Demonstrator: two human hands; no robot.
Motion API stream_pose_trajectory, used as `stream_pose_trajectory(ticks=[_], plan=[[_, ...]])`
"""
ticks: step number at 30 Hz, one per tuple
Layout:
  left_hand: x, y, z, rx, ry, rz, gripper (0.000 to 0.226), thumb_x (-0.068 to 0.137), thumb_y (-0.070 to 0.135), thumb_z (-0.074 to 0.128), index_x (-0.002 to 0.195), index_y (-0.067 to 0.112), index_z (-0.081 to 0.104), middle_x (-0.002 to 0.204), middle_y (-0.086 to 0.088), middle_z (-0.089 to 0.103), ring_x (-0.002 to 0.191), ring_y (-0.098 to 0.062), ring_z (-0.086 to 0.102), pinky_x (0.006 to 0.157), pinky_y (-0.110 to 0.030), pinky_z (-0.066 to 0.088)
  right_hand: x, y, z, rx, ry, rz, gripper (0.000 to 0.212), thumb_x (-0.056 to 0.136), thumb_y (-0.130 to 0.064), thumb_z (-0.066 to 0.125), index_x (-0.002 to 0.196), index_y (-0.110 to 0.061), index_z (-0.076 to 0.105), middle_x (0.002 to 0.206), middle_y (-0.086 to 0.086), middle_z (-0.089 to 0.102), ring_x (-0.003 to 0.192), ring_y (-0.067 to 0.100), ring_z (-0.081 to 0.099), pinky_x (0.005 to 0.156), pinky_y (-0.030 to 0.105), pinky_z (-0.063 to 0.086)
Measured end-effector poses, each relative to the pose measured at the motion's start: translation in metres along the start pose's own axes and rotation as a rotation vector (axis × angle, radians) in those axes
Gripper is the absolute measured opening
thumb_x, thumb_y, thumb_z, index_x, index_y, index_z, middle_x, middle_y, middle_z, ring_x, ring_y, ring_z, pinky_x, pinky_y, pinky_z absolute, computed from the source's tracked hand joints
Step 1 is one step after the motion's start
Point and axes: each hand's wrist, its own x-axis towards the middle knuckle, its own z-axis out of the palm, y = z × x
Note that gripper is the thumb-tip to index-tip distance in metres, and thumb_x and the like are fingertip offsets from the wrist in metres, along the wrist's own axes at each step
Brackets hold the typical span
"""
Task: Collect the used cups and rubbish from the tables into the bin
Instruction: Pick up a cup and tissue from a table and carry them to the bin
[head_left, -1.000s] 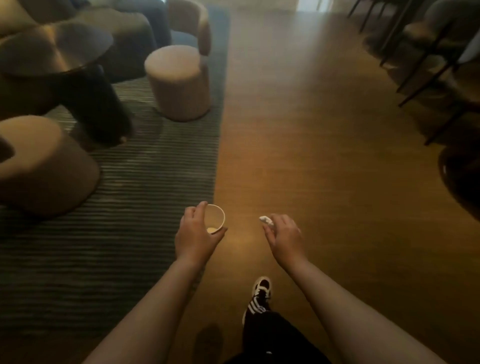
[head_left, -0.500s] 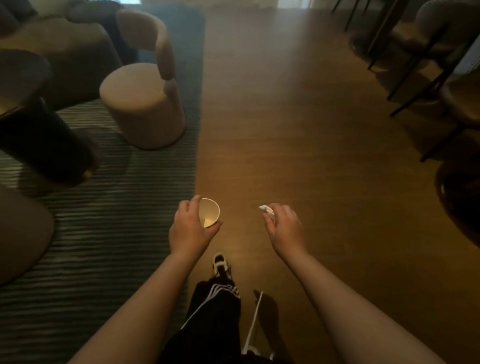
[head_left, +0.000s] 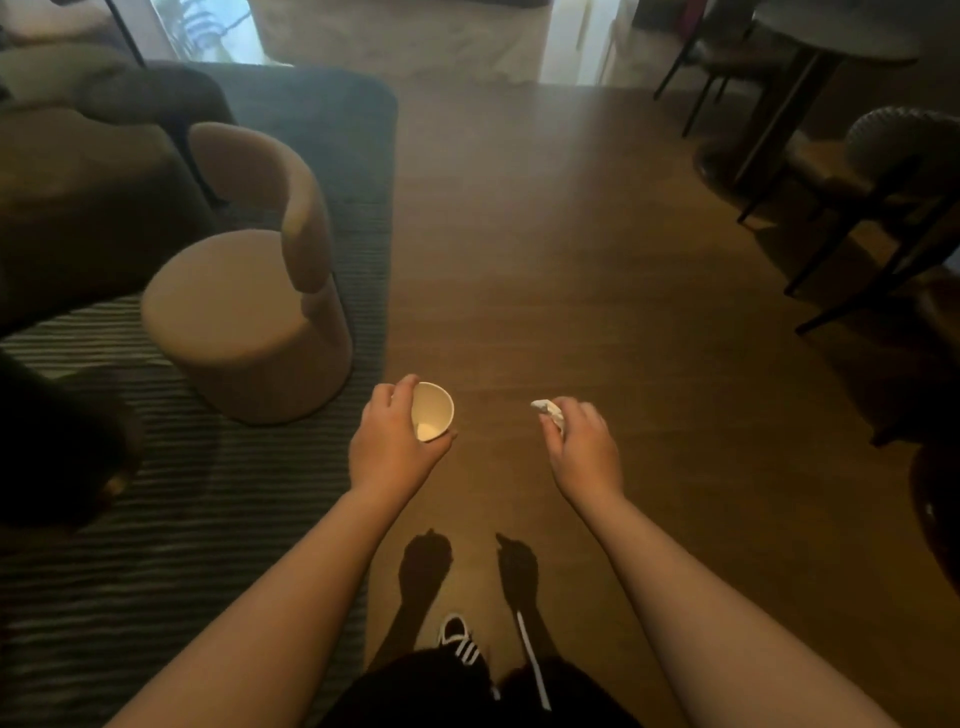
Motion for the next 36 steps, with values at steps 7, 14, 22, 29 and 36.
stream_pose_trajectory(ticks=[7,14,22,29,36], plan=[[0.152,-0.01,0.015,-0.017,-0.02,-0.049,0.08,0.069,0.051,0.075,0.135,0.025,0.039,0.121,0.001,0.045,0.106,-0.02,0.049,0.075,-0.039,0.05,0.16,-0.031,0.025,-0.021,-0.033,-0.017,0.024,0.096,-0.034,0.046,0.114,-0.022,0.056,0.098,-0.004,0.053,0.093,0.016,0.053,0.076,0.033,0.045],[0.344,-0.025,0.068,-0.004,0.005,-0.05,0.081,0.07,0.05,0.075,0.136,0.022,0.039,0.12,-0.003,0.047,0.105,-0.022,0.05,0.075,-0.039,0.049,0.353,-0.044,0.084,0.009,-0.072,-0.052,0.025,0.097,-0.034,0.046,0.116,-0.022,0.057,0.098,-0.005,0.053,0.091,0.012,0.05,0.075,0.03,0.043],[0.623,-0.01,0.084,0.005,-0.001,-0.1,0.081,0.069,0.048,0.075,0.136,0.023,0.038,0.122,-0.001,0.046,0.108,-0.021,0.047,0.079,-0.038,0.046,0.64,-0.094,0.114,0.047,-0.111,-0.124,0.024,0.095,-0.03,0.049,0.112,-0.019,0.061,0.102,0.006,0.06,0.096,0.024,0.054,0.083,0.04,0.045],[0.81,-0.027,0.075,0.031,0.044,-0.182,0.077,0.071,0.043,0.077,0.135,0.016,0.042,0.123,-0.008,0.046,0.108,-0.026,0.049,0.08,-0.04,0.048,0.836,-0.153,0.144,0.03,-0.152,-0.155,0.029,0.096,-0.032,0.048,0.116,-0.016,0.06,0.106,0.01,0.06,0.099,0.027,0.054,0.081,0.037,0.046],[1.028,-0.088,0.095,0.04,0.075,-0.239,0.077,0.072,0.044,0.075,0.136,0.018,0.04,0.122,-0.007,0.045,0.105,-0.024,0.048,0.077,-0.037,0.046,1.055,-0.211,0.223,0.05,-0.178,-0.217,0.029,0.096,-0.033,0.048,0.116,-0.014,0.06,0.105,0.008,0.06,0.096,0.024,0.054,0.079,0.034,0.043]])
